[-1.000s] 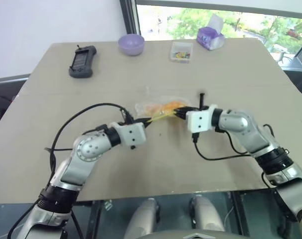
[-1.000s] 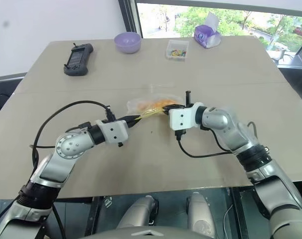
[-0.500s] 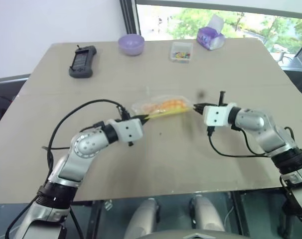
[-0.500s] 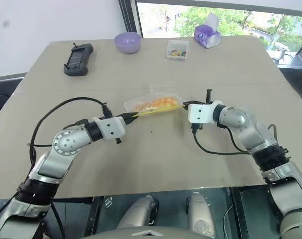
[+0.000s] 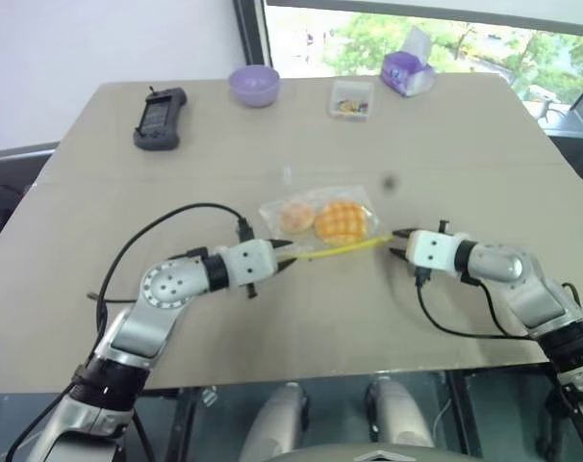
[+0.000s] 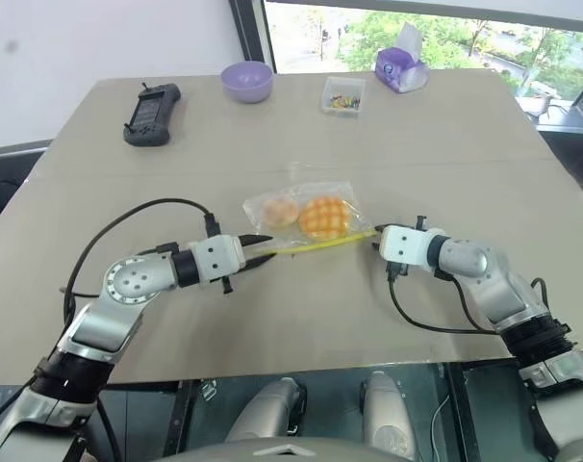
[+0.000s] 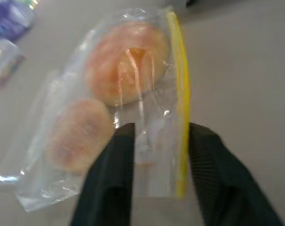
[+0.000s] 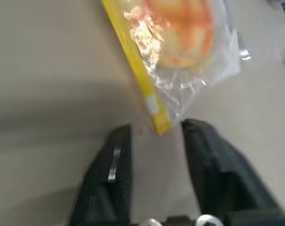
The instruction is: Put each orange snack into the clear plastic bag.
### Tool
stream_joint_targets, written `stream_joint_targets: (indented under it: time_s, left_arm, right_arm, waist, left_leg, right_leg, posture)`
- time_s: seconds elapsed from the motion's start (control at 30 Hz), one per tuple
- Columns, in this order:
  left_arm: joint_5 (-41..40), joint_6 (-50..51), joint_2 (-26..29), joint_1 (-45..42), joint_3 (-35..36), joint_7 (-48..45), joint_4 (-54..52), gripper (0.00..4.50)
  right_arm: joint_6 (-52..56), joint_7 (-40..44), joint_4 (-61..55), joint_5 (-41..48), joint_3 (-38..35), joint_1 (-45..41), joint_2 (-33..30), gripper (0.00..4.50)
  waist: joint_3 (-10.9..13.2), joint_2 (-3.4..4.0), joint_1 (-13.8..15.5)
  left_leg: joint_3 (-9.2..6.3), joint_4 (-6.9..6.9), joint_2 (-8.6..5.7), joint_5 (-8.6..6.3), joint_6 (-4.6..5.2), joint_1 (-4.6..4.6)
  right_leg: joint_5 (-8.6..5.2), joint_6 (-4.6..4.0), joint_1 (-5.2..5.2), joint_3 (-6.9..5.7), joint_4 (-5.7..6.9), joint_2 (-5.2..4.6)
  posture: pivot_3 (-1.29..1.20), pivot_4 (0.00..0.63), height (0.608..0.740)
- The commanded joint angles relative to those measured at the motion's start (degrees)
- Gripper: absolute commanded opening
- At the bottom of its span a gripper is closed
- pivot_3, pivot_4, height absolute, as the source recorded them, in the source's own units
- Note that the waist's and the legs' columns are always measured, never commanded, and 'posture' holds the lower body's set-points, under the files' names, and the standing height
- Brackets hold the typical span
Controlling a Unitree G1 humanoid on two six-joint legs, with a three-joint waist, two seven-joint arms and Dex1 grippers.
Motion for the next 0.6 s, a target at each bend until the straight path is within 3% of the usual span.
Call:
stream_joint_targets:
  time_s: [0.03, 0.07, 0.1, 0.4, 0.6]
  left_arm:
    - [-8.4, 8.2, 1.7, 4.1, 5.9, -1.8, -6.9, 3.68]
    - [-12.0, 11.3, 1.9, 6.2, 8.4, -2.1, -8.4, 4.22]
    - [-15.2, 14.0, 1.8, 7.8, 11.0, -1.9, -9.5, 4.37]
    - [-33.6, 32.8, 4.6, 18.1, 31.8, 0.4, -17.4, 4.37]
    - [-36.3, 36.8, 7.3, 20.6, 36.6, -0.1, -19.1, 4.37]
  right_arm:
    - [1.1, 3.1, -2.4, 3.1, -2.6, 2.1, -1.4, 3.79]
    - [2.0, 3.8, -3.2, 5.1, -4.1, 3.2, -1.7, 4.28]
    - [3.3, 4.6, -4.1, 7.3, -5.8, 4.1, -1.9, 4.40]
    - [22.5, 13.0, -17.6, 32.1, -23.7, 14.8, -6.0, 4.40]
    - [28.7, 12.6, -23.1, 38.1, -28.4, 18.3, -6.7, 4.40]
  waist:
    - [0.0, 0.00, -0.1]
    - [0.0, 0.00, -0.1]
    - [0.0, 0.00, -0.1]
    - [0.0, 0.02, 0.5]
    - [0.0, 0.02, 0.7]
  left_leg:
    - [-0.01, 0.00, 0.01, 0.00, 0.00, 0.02]
    - [-0.01, -0.01, 0.07, 0.00, 0.00, 0.02]
    - [0.00, -0.02, 0.19, -0.01, 0.00, 0.02]
    - [-0.05, 0.01, 0.25, -0.02, 0.02, -0.03]
    - [0.04, -0.01, 0.29, -0.02, 0.02, 0.03]
  right_leg:
    - [0.00, 0.00, 0.01, 0.00, 0.02, 0.00]
    - [-0.01, 0.00, 0.01, 0.00, 0.02, 0.02]
    - [-0.01, 0.00, 0.00, 0.01, 0.00, 0.04]
    - [-0.01, -0.01, 0.03, -0.01, -0.04, 0.00]
    - [-0.01, -0.02, 0.06, -0.01, -0.04, 0.03]
  posture:
    - [0.00, 0.150, 0.740]
    - [0.00, 0.150, 0.740]
    - [0.00, 0.150, 0.740]
    - [0.00, 0.150, 0.740]
    - [0.00, 0.150, 0.740]
